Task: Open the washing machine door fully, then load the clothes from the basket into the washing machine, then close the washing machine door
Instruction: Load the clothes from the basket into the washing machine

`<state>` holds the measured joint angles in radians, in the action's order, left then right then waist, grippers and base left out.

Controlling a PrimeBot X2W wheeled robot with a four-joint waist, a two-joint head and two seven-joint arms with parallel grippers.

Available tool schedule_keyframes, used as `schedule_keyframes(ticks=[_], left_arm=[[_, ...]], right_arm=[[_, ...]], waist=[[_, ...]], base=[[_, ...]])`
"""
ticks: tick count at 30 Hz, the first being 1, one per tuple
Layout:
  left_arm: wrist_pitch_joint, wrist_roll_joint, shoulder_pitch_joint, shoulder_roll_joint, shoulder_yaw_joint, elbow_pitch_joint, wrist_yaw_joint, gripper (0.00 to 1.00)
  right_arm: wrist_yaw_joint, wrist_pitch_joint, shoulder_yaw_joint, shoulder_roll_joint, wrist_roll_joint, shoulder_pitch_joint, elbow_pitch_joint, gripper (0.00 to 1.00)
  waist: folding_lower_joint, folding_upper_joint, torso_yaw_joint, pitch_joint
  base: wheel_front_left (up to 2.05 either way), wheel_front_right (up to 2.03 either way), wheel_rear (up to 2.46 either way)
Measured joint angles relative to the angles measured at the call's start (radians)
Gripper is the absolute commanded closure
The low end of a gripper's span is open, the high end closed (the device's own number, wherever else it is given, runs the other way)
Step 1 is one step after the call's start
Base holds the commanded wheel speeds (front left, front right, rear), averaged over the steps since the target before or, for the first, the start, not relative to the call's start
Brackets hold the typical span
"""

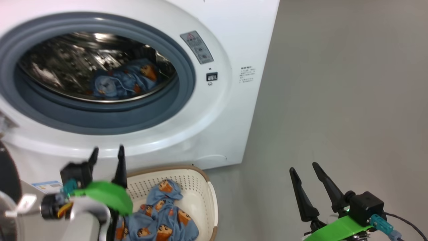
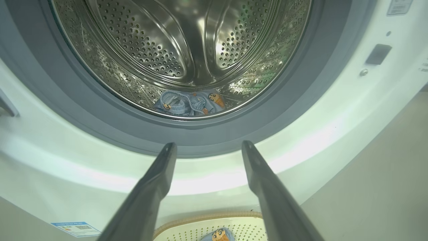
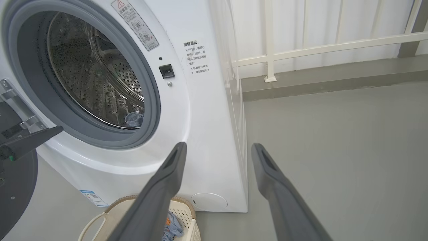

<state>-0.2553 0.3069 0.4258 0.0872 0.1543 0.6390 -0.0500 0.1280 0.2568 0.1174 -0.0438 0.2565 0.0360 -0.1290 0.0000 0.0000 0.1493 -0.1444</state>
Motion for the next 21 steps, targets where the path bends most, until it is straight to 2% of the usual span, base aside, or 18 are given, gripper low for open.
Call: schedule_keyframes(ticks=[6,8,14,21], left_arm=[[0.000,-0.037,-0.183,-0.005,-0.016,-0.161,0.005,0.00],[0.000,-0.049,-0.233,-0.007,-0.034,-0.223,0.022,0.00],[0.000,-0.048,-0.389,-0.025,-0.076,-0.375,0.037,0.00],[0.000,-0.046,-0.515,-0.039,-0.140,-0.499,0.063,0.00]], right_arm=[[0.000,0.000,0.000,-0.006,-0.018,-0.024,0.001,0.00],[0.000,0.000,0.000,-0.017,-0.018,-0.030,0.004,0.00],[0.000,0.000,-0.016,-0.030,-0.028,-0.061,0.032,0.00],[0.000,0.000,-0.033,-0.033,-0.037,-0.126,0.055,0.00]], waist=[[0.0000,0.0000,-0.029,0.061],[0.0000,0.0000,-0.037,0.075],[0.0000,0.0000,-0.051,0.118],[0.0000,0.0000,-0.051,0.149]], base=[[0.00,0.00,0.00],[0.00,0.00,0.00],[0.00,0.00,0.00],[0.00,0.00,0.00]])
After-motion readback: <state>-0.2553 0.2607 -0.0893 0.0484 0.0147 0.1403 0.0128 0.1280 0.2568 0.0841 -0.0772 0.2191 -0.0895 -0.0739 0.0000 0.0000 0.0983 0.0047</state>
